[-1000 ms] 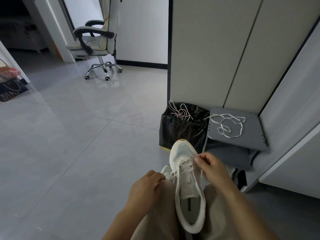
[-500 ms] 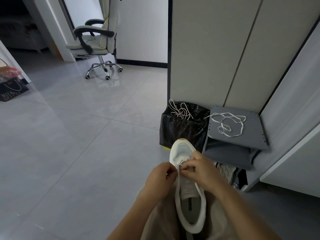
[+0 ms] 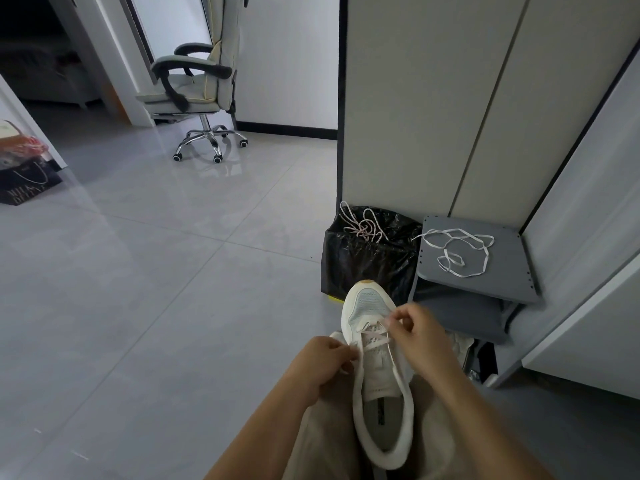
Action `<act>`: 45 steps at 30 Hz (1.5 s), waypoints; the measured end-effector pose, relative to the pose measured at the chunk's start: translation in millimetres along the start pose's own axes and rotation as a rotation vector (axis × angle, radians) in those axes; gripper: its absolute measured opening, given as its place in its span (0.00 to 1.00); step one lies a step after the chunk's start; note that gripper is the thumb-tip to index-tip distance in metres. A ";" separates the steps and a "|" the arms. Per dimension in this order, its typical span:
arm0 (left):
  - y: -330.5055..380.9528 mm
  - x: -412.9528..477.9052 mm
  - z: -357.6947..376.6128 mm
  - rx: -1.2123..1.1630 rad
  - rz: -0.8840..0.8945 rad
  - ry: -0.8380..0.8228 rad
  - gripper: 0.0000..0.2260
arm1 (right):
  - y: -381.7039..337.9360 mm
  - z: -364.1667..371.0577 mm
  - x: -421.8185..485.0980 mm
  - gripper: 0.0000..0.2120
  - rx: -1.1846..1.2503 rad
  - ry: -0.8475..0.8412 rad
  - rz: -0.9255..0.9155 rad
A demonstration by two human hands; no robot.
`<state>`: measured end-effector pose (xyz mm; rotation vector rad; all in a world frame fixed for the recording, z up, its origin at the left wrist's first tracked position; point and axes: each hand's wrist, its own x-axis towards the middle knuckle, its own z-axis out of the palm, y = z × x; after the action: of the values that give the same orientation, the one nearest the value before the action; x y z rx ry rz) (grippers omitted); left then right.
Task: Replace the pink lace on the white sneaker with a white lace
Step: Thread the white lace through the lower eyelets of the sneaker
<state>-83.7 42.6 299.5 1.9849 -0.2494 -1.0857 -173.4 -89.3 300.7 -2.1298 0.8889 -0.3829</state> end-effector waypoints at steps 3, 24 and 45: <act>-2.5 -1.1 7.7 -0.391 -0.002 0.052 0.09 | 12.5 -1.5 -5.2 0.04 0.347 0.027 0.147; 15.1 -16.1 -34.5 0.073 0.553 0.185 0.03 | -14.2 -43.2 10.9 0.08 1.354 -0.093 0.234; 54.8 -39.3 -7.1 -0.046 0.507 0.036 0.12 | -44.0 -0.3 -34.9 0.10 0.127 -0.255 -0.230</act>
<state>-90.8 32.8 366.2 1.7615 -0.6616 -0.7199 -177.7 -45.1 335.0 -2.1092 0.4651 -0.2670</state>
